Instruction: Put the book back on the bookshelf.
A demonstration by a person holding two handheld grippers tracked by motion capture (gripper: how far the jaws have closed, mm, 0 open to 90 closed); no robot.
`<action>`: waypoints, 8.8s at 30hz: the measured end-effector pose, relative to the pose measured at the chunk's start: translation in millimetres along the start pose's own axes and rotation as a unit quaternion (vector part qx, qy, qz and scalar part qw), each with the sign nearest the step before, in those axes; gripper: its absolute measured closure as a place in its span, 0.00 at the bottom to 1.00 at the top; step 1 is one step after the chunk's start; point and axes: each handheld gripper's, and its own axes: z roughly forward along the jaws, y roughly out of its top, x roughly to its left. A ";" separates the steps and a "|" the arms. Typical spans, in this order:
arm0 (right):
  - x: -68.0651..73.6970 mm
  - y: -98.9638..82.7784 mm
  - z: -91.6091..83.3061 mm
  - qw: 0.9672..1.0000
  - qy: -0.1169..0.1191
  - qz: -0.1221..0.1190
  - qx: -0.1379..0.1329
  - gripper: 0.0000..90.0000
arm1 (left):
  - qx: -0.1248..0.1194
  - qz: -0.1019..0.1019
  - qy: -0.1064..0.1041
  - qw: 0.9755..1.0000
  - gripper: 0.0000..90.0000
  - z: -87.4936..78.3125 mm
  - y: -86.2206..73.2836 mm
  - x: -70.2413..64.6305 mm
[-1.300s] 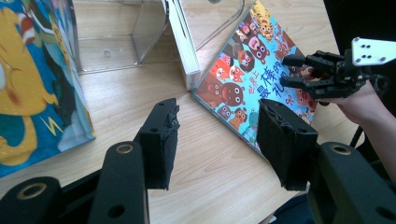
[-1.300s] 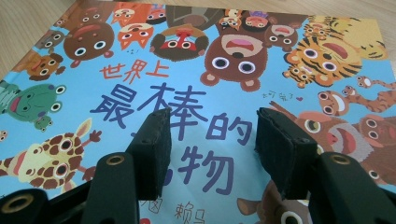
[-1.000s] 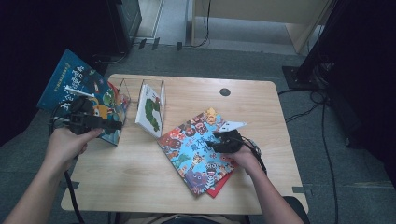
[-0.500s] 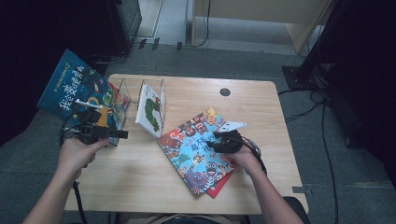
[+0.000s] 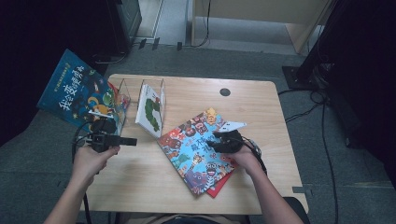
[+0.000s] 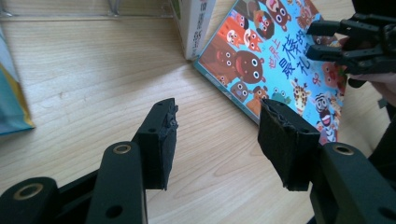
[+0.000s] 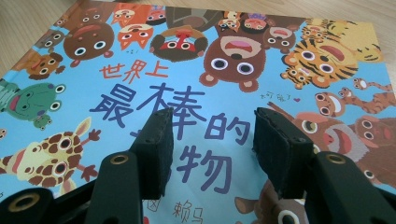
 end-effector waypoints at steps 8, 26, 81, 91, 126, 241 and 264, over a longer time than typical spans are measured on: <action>0.0 0.1 -0.3 1.000 -0.001 -0.001 -0.001 0.54 | 0.007 0.011 0.003 1.000 0.53 20.1 -7.2 -2.5; 0.5 0.2 -0.2 1.000 -0.007 0.000 -0.001 0.55 | 0.020 0.030 0.018 0.999 0.52 57.9 -22.7 1.6; -11.1 -1.6 -7.7 0.999 -0.017 0.027 -0.003 0.84 | -0.001 0.036 0.032 0.999 0.53 82.5 -41.1 -4.7; -17.0 -7.5 -15.4 0.999 -0.029 0.025 -0.001 0.99 | -0.017 0.050 0.024 0.998 0.56 87.5 -35.3 -18.7; -43.5 -36.5 -48.1 0.992 -0.102 0.069 -0.007 0.99 | 0.008 0.047 -0.003 0.999 0.83 110.7 -17.8 -22.9; -49.9 -59.2 -69.8 0.982 -0.155 0.104 0.022 1.00 | 0.053 0.034 -0.038 0.997 0.43 139.6 -1.1 -53.9; -45.5 -56.9 -66.1 0.981 -0.165 0.098 0.023 1.00 | 0.072 -0.015 -0.036 0.997 0.42 140.7 1.0 -58.1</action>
